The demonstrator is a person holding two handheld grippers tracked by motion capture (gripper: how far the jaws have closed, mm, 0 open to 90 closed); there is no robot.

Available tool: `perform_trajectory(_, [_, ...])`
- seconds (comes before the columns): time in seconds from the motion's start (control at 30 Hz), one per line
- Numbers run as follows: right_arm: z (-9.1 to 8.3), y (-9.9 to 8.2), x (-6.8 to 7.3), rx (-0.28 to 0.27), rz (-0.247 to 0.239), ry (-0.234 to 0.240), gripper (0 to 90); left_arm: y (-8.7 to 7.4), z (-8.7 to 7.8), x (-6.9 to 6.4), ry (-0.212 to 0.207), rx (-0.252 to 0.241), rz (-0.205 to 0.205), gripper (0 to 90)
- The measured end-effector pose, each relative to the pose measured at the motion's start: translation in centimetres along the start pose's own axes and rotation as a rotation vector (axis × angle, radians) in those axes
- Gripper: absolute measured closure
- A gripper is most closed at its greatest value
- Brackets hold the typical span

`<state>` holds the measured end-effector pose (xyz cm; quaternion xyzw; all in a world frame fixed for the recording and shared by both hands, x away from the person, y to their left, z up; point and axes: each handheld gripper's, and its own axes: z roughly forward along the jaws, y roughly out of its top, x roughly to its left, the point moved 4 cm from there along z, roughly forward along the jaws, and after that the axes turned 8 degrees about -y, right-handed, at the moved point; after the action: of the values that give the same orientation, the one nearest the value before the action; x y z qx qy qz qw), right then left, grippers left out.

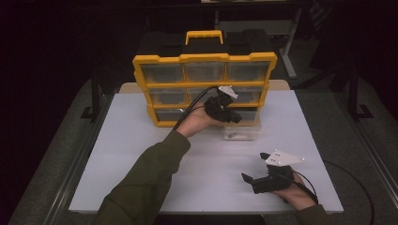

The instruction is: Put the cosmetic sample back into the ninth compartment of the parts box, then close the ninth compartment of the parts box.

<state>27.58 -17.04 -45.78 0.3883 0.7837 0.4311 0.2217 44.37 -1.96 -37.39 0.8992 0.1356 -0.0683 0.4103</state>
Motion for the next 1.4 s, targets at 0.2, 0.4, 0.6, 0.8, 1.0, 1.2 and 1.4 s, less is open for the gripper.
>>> perform_trajectory(0.2, [0.0, 0.0, 0.1, 0.0, 0.0, -0.001, 0.0, -0.1, -0.8, -1.1, -0.025, -0.037, -0.02, 90.0])
perform_trajectory(0.4, [0.1, 0.0, 0.0, -0.001, -0.004, -0.002, 0.0, -0.3, -1.1, -1.7, -0.043, -0.032, -0.017, 90.0])
perform_trajectory(0.6, [0.1, 0.0, 0.0, 0.001, -0.002, -0.002, 0.0, -0.8, -0.9, -2.5, -0.069, -0.036, -0.011, 90.0])
perform_trajectory(0.8, [0.1, -0.1, 0.1, 0.007, -0.001, 0.0, 0.0, -1.6, -0.2, -3.3, -0.085, -0.025, 0.0, 90.0])
perform_trajectory(1.0, [0.2, -0.1, 0.1, 0.008, -0.003, -0.001, 0.0, -2.1, 0.4, -3.6, -0.1, -0.009, 0.002, 90.0])
perform_trajectory(1.2, [0.2, -0.1, 0.1, 0.007, -0.005, -0.002, 0.0, -2.4, 1.3, -3.4, -0.08, 0.01, 0.002, 90.0])
perform_trajectory(1.4, [0.1, -0.1, 0.1, 0.007, -0.005, -0.001, 0.0, -2.8, 1.8, -3.0, -0.068, 0.022, -0.009, 90.0])
